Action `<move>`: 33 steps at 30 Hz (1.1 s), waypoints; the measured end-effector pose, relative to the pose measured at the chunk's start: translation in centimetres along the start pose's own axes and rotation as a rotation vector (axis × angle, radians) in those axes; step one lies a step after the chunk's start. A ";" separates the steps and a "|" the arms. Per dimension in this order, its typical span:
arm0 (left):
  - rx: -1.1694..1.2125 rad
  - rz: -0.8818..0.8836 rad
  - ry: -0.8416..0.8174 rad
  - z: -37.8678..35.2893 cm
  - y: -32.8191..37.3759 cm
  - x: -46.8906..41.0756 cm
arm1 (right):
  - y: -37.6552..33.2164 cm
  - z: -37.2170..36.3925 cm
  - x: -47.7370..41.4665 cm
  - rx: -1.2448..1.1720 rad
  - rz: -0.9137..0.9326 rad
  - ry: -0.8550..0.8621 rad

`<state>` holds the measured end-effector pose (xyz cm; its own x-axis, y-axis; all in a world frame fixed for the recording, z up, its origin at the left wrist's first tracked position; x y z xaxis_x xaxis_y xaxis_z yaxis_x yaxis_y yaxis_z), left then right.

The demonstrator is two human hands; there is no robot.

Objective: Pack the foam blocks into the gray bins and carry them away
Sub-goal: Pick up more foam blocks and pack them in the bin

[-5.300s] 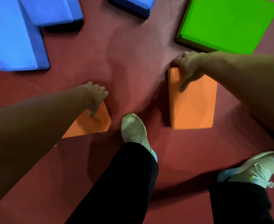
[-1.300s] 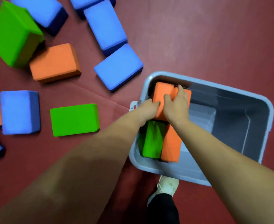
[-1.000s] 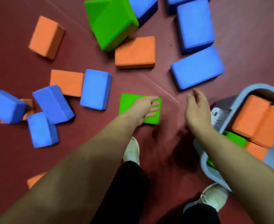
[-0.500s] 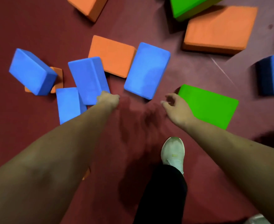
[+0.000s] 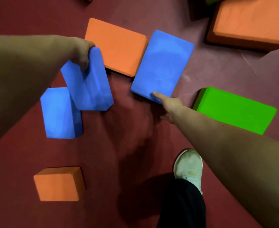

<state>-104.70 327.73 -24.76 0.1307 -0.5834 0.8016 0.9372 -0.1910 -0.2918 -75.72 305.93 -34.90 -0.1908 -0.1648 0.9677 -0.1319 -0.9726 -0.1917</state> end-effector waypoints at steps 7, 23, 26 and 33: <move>0.104 -0.094 0.086 -0.7 -0.5 -0.4 | -0.7 -0.1 -0.2 -0.028 0.035 0.025; 0.464 0.230 0.174 -4.8 1.7 10.3 | -0.9 8.6 7.1 -0.155 0.256 0.257; 0.622 0.203 0.121 -4.6 6.1 15.8 | -1.2 14.4 10.7 -0.246 0.232 0.259; 0.969 0.150 0.397 2.1 18.3 31.1 | -3.0 32.4 19.3 -0.250 0.457 0.335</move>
<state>-82.75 307.78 -4.08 0.3157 -0.7985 0.5125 0.8005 0.5141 0.3080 -47.46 300.37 -10.38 -0.5712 -0.4561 0.6824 -0.1808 -0.7411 -0.6466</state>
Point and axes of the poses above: each hand's wrist, its own x-axis away from the middle knuckle, its own z-axis out of the back of the hand, y = z × x, the point moved 9 cm from there along -x, towards the middle knuckle, and after that the axes turned 4 degrees about y, right-handed, at the moved point
